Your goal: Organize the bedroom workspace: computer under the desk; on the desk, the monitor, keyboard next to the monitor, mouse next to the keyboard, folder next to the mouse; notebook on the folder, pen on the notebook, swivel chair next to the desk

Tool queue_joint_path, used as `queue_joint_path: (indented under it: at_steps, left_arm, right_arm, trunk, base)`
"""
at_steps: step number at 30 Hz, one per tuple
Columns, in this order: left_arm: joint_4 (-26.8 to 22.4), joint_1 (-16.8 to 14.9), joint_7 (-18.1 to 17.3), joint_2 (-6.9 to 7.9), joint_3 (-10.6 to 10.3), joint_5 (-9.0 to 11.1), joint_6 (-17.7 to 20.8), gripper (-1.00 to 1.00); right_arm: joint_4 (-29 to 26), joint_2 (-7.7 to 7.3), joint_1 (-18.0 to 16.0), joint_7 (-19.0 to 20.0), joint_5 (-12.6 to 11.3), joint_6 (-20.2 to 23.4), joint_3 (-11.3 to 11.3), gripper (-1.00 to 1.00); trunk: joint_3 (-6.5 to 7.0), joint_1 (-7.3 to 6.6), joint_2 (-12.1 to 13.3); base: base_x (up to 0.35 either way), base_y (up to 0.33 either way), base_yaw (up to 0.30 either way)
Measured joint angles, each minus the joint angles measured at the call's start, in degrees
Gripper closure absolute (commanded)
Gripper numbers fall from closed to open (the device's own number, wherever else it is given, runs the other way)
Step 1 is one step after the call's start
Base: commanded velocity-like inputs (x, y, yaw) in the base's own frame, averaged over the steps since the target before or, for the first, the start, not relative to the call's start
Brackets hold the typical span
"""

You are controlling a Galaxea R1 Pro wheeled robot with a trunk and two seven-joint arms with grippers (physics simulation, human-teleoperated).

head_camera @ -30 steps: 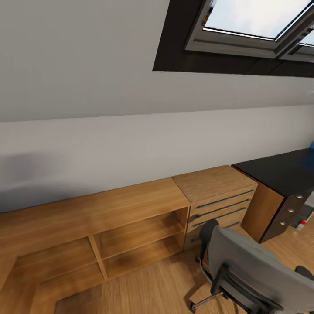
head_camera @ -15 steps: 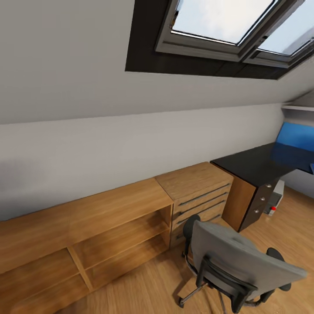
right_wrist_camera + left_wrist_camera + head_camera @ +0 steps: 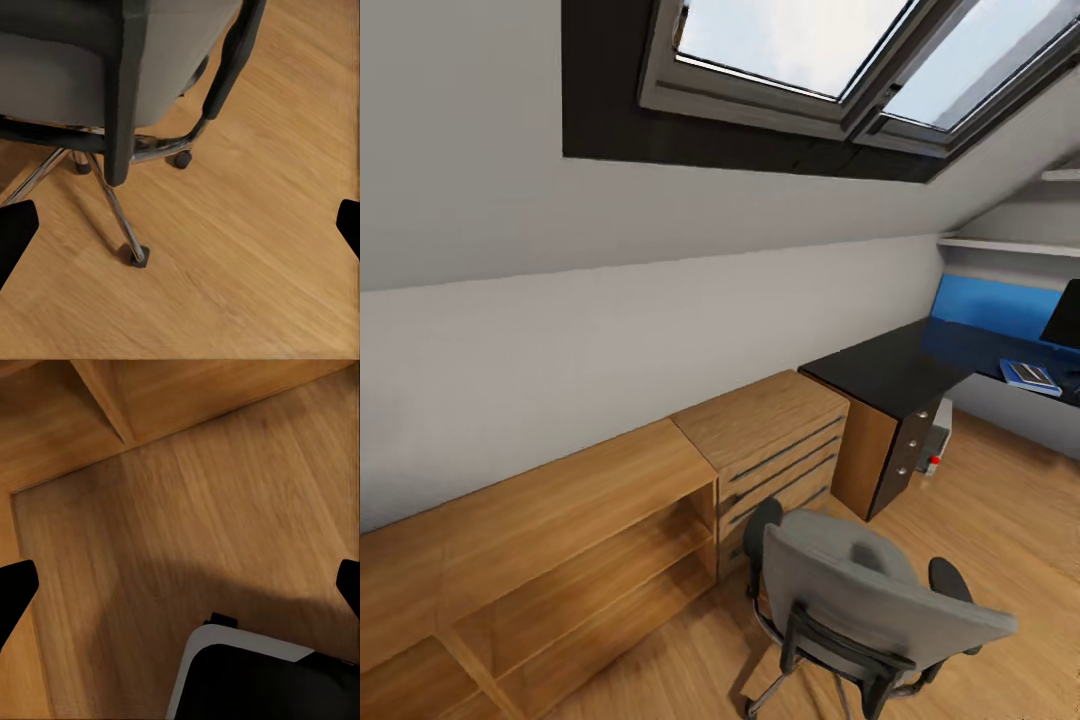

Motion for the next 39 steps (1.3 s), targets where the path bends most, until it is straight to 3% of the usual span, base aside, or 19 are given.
queue_joint_path:
  at_steps: [16,28,39]
  left_arm:
    - [0.0,0.0,0.0,0.00,0.0,0.0,0.0,-1.00]
    - [0.0,0.0,0.0,0.00,0.0,0.0,0.0,-1.00]
    - [0.0,0.0,0.0,0.00,-0.1,0.0,-0.1,-1.00]
  right_arm:
    - [0.0,0.00,0.0,0.0,-0.1,0.0,-0.1,-1.00]
    - [-0.1,-0.31,0.0,0.0,-0.1,0.0,-0.1,-1.00]
    - [-0.1,-0.52,0.0,0.0,-0.1,0.0,-0.2,-1.00]
  trunk:
    - [-0.37,0.01,0.0]
    - [-0.48,0.03,0.0]
    - [-0.49,0.03,0.0]
  base:
    - [0.306,0.000,-0.281]
    - [0.047,0.018,-0.258]
    - [0.064,0.271,-0.257]
